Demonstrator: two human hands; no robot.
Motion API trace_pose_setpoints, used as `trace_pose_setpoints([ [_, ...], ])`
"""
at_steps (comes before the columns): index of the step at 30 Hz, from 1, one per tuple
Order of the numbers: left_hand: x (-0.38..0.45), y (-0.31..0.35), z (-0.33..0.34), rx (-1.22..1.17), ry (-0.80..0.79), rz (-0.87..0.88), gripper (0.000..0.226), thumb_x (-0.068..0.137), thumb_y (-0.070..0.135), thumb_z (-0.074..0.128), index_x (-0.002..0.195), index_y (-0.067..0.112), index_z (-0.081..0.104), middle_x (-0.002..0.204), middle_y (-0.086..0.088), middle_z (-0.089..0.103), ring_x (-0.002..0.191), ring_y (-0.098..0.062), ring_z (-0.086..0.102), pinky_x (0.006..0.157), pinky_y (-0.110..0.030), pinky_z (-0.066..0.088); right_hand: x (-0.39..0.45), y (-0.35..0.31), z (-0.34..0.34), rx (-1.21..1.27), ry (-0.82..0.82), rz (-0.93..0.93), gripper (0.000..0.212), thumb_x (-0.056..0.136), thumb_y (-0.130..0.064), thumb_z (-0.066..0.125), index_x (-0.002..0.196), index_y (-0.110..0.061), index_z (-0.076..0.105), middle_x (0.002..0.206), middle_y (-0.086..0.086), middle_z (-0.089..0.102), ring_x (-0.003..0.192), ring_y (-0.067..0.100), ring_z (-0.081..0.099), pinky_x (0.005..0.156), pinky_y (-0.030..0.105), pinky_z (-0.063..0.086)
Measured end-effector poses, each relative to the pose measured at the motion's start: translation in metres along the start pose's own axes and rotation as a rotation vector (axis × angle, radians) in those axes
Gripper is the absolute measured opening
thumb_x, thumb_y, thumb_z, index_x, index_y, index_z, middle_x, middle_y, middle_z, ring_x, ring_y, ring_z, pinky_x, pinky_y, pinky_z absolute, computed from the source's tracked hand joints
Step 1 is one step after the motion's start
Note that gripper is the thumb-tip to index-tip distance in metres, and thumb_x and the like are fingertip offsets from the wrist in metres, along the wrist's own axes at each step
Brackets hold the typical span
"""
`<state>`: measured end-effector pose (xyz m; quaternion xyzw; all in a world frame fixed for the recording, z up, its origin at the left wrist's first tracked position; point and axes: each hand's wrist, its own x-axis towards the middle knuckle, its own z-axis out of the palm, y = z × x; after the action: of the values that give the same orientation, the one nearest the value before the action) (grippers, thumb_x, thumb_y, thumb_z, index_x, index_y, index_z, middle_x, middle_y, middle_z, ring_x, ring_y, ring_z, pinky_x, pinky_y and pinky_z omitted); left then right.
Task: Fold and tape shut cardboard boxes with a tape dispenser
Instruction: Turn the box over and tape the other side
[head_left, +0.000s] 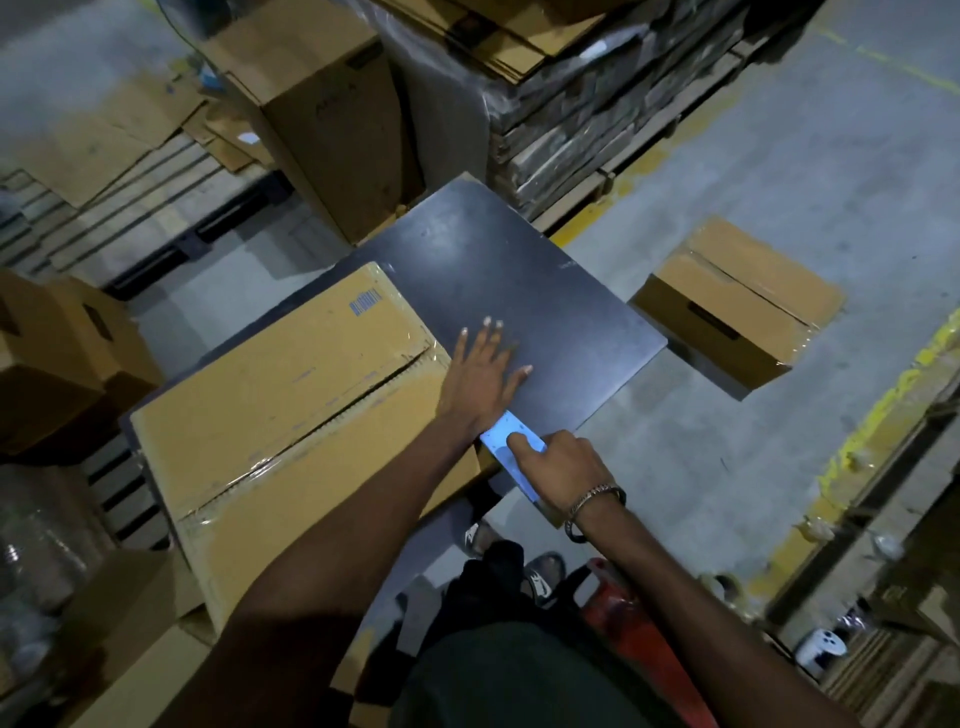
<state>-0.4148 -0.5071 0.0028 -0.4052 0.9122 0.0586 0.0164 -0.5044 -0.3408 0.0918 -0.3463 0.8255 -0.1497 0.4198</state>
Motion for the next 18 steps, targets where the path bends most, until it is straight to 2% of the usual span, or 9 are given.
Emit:
trace_pose_setpoints([
  [3,0.002,-0.002,0.003,-0.032,0.043,-0.02,0.06,0.112,0.052,0.028,0.155,0.017,0.049,0.169,-0.012,0.035,0.162,-0.028,0.015,0.131,-0.05,0.006,0.0,0.004,0.003,0.029,-0.025,-0.007,0.068,0.069,-0.078,0.034,0.067,-0.013,0.057,0.077,0.011,0.067,0.075,0.029,0.064,0.064,0.035,0.047],
  [6,0.0,-0.006,0.007,-0.003,0.071,-0.001,0.056,0.112,0.047,0.027,0.154,0.02,0.053,0.166,-0.009,0.041,0.161,-0.028,0.018,0.131,-0.051,0.009,-0.01,0.013,-0.002,0.049,-0.049,0.007,0.068,0.071,-0.079,0.036,0.067,-0.014,0.057,0.081,0.013,0.068,0.079,0.029,0.064,0.073,0.039,0.053],
  [10,0.001,-0.005,0.008,0.015,0.061,-0.011,0.057,0.113,0.047,0.023,0.156,0.021,0.049,0.167,-0.009,0.039,0.162,-0.028,0.014,0.131,-0.051,0.008,-0.034,0.046,-0.012,0.07,-0.03,0.024,0.063,0.08,-0.07,0.044,0.052,-0.014,0.052,0.058,0.007,0.062,0.061,0.024,0.062,0.06,0.036,0.05],
  [14,-0.002,-0.003,0.006,0.047,0.033,-0.021,0.06,0.113,0.05,0.02,0.158,0.02,0.046,0.168,-0.009,0.038,0.162,-0.028,0.012,0.131,-0.051,0.008,-0.045,0.055,-0.013,0.135,-0.027,0.02,0.064,0.086,-0.063,0.049,0.043,-0.016,0.046,0.044,-0.001,0.05,0.051,0.02,0.055,0.058,0.035,0.047],
  [18,-0.002,-0.002,0.004,0.062,0.016,-0.017,0.06,0.114,0.05,0.018,0.159,0.02,0.044,0.168,-0.008,0.038,0.163,-0.028,0.01,0.132,-0.05,0.007,-0.06,0.068,-0.018,0.115,-0.025,0.049,0.063,0.083,-0.062,0.048,0.039,-0.018,0.05,0.041,-0.002,0.052,0.049,0.017,0.056,0.054,0.03,0.045],
])
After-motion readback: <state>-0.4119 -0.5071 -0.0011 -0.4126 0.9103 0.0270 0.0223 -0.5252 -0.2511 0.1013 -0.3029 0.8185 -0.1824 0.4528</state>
